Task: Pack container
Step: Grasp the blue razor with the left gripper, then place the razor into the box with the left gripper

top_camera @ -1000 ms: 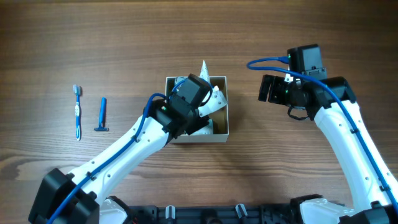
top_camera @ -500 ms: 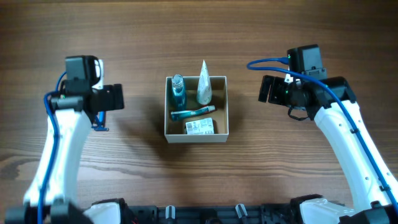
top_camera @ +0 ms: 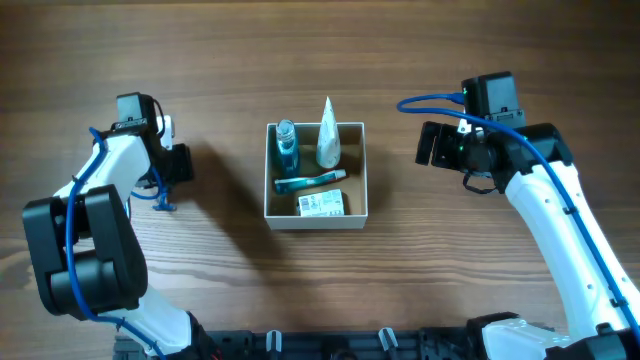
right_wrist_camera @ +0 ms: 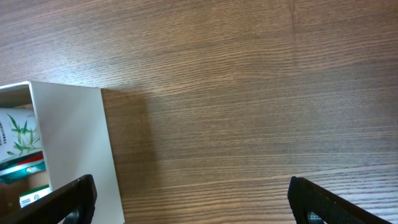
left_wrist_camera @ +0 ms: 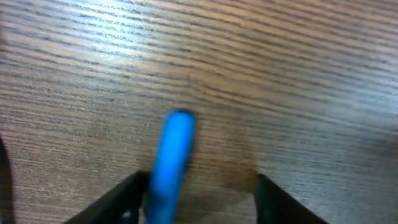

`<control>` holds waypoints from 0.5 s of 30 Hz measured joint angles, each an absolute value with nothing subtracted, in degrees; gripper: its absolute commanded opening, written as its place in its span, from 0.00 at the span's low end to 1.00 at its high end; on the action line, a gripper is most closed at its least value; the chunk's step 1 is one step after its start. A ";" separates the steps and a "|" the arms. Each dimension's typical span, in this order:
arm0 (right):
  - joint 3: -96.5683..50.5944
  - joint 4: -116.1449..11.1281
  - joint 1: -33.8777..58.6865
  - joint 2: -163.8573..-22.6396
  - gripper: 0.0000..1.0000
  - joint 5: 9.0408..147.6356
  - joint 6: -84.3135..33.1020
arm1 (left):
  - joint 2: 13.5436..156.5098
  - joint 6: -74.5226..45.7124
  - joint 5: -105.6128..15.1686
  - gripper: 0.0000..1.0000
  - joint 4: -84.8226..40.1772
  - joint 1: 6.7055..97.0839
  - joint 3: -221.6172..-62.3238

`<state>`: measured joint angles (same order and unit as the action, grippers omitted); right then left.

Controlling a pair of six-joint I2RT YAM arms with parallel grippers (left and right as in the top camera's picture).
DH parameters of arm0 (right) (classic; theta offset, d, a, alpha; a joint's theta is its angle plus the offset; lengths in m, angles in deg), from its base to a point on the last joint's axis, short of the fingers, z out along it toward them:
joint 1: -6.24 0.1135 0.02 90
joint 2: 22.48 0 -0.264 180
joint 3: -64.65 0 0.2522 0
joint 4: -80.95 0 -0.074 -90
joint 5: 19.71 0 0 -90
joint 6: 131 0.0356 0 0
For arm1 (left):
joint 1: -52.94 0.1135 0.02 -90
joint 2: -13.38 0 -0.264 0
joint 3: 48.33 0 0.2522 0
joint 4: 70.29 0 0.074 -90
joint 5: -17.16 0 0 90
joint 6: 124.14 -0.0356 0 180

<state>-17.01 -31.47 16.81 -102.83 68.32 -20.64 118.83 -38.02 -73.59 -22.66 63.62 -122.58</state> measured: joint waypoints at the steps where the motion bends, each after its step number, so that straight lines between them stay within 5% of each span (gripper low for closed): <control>1: -17.01 -31.47 16.81 -102.83 1.00 68.32 -20.67 | 118.83 -38.07 -73.55 0.24 -22.16 63.62 -122.65; 8: -17.01 -31.47 16.81 -102.83 1.00 68.32 -20.64 | 118.81 -38.15 -73.53 0.04 -20.13 63.62 -122.93; 15: -17.01 -31.30 16.81 -102.83 1.00 68.32 -20.64 | 102.52 -40.86 -71.95 0.04 -15.91 58.53 -124.07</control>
